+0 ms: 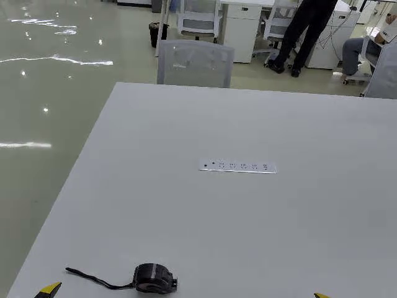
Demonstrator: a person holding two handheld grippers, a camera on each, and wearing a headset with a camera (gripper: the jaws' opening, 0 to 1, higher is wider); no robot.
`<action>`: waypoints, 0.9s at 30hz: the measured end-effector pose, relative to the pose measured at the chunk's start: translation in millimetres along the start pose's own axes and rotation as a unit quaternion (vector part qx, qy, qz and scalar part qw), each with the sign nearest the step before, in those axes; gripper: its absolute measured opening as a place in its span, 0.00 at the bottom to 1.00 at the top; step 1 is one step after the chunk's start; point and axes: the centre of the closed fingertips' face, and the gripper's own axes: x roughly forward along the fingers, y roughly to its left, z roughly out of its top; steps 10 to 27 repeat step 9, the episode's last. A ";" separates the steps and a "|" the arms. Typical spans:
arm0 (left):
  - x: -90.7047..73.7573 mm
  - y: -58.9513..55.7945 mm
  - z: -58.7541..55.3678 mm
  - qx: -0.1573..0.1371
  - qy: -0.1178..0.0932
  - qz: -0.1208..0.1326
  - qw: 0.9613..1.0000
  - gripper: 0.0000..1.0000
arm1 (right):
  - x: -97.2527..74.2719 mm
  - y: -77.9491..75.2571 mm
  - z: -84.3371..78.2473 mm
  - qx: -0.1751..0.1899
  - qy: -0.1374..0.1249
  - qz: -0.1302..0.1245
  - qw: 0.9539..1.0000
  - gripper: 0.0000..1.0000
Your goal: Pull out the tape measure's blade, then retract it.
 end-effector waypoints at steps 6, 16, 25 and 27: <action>1.1 -3.2 2.5 0.000 0.001 -0.002 1.000 1.00 | -0.8 0.6 -2.4 0.002 0.002 0.000 1.000 1.00; 2.3 -3.0 2.0 -0.003 0.000 -0.001 1.000 1.00 | -0.9 0.1 -4.0 0.003 0.001 -0.001 1.000 1.00; 2.3 -3.0 2.0 -0.003 0.000 -0.001 1.000 1.00 | -0.9 0.1 -4.0 0.003 0.001 -0.001 1.000 1.00; 2.3 -3.0 2.0 -0.003 0.000 -0.001 1.000 1.00 | -0.9 0.1 -4.0 0.003 0.001 -0.001 1.000 1.00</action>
